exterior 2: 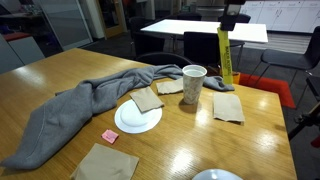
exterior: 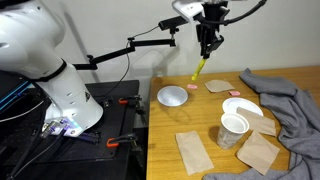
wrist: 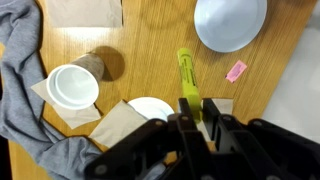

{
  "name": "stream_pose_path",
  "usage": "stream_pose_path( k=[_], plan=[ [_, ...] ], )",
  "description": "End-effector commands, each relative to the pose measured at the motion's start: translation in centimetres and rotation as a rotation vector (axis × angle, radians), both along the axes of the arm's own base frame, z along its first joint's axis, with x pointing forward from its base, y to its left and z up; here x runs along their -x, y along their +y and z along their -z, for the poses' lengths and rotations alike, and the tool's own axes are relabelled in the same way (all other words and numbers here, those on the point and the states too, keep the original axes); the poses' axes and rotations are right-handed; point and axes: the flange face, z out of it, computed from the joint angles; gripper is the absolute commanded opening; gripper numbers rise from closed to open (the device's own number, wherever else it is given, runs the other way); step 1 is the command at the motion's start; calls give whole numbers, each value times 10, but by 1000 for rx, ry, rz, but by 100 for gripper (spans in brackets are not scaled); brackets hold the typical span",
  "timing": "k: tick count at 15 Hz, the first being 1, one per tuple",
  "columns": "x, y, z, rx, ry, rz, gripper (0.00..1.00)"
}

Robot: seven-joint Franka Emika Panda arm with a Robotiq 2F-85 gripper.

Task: Put the yellow sharpie on the table

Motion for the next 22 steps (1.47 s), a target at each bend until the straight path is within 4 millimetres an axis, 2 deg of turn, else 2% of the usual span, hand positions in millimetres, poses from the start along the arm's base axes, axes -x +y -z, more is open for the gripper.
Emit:
stream_pose_path(
  k=[1,13,22],
  plan=[
    [-6,3,13,-4,82,-87,5],
    [-22,49,115,70,271,-374,5],
    [-45,62,180,115,345,-464,5]
  ],
)
